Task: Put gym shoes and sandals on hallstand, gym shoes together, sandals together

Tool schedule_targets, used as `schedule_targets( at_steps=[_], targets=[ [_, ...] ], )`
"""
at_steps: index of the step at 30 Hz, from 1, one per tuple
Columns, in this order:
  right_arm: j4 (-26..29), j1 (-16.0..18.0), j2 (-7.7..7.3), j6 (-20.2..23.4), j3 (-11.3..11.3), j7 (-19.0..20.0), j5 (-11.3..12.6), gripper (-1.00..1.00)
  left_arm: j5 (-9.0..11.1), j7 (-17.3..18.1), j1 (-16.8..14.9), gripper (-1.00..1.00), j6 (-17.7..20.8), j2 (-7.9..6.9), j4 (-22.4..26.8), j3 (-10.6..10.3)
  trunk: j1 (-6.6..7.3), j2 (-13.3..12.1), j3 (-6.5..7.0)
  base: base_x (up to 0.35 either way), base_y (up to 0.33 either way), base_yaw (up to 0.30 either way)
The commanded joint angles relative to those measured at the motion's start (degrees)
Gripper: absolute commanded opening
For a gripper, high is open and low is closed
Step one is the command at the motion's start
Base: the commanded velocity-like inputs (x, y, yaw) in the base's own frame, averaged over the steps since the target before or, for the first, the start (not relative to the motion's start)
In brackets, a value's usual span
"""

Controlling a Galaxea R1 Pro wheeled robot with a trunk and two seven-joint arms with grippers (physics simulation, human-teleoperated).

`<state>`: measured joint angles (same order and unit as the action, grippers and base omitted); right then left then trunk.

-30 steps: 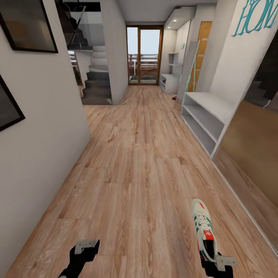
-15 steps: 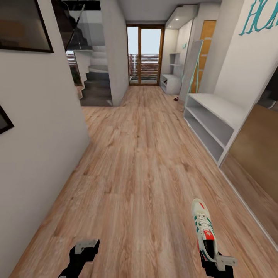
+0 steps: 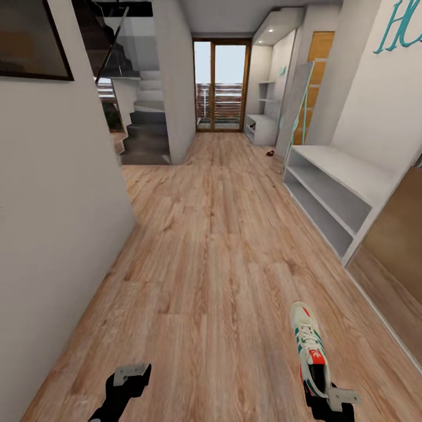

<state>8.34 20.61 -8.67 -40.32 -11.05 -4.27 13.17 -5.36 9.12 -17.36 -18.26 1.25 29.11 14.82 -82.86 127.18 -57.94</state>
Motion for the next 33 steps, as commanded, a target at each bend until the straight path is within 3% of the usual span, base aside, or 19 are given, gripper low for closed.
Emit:
schedule_targets(
  at_steps=[1,33],
  targets=[
    [0.0,0.0,-0.02,-0.1,-0.5,-0.4,0.2,-1.00,-0.6,0.4,0.0,1.00,-0.2,0.07,0.0,0.5,-0.03,0.0,-0.03,0.339,0.075,0.000],
    [0.0,0.0,-0.03,-0.1,-0.5,-0.6,0.3,-1.00,-0.5,0.3,0.0,1.00,-0.2,0.06,0.1,0.6,-0.03,0.0,0.32,0.339,0.027,0.000]
  ],
)
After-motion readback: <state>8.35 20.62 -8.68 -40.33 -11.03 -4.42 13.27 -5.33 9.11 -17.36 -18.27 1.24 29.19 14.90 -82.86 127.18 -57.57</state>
